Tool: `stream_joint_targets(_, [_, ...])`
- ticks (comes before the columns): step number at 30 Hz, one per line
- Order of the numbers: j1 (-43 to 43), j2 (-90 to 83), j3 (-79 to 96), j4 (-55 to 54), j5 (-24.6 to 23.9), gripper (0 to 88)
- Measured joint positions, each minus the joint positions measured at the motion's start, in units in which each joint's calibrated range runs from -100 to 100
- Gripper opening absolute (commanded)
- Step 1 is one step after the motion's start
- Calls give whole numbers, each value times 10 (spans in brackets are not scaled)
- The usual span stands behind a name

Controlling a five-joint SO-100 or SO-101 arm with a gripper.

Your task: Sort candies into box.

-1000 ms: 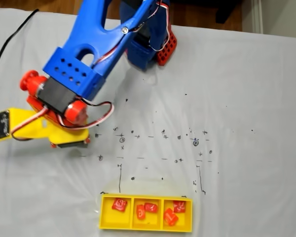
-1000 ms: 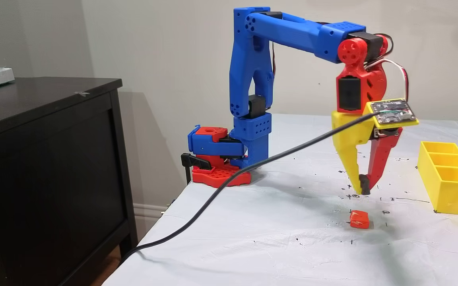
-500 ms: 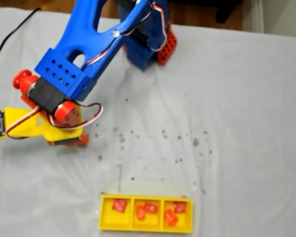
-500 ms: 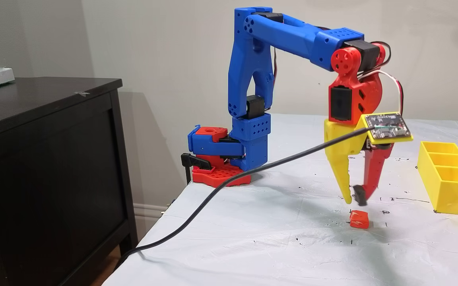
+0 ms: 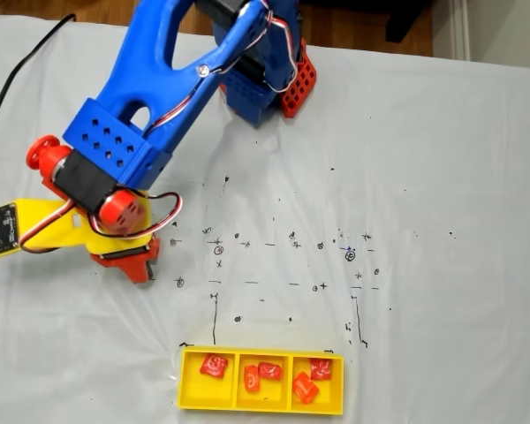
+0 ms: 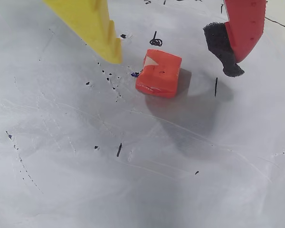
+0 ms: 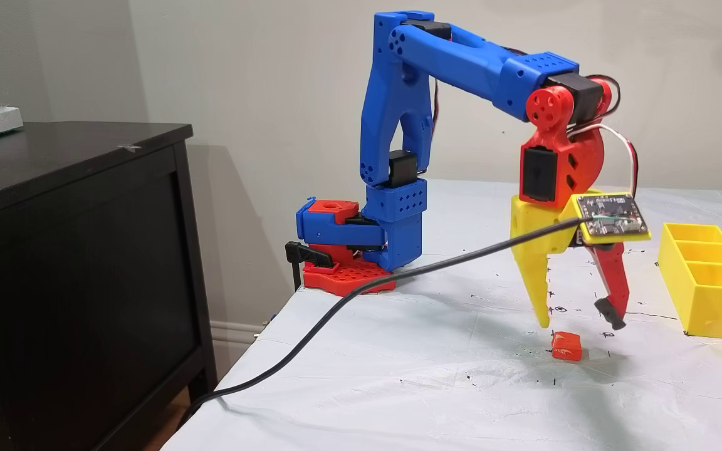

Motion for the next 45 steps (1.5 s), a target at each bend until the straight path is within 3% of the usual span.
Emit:
stream_joint_targets(28, [-12, 101, -43, -10, -7, 223])
stream_joint_targets(32, [-13, 106, -48, -10, -6, 172])
stream_joint_targets(34, [-16, 109, -50, -13, -7, 57])
stream_joint_targets(37, [-18, 113, -60, -10, -7, 2])
stream_joint_targets(45, [-18, 113, -60, -9, -15, 2])
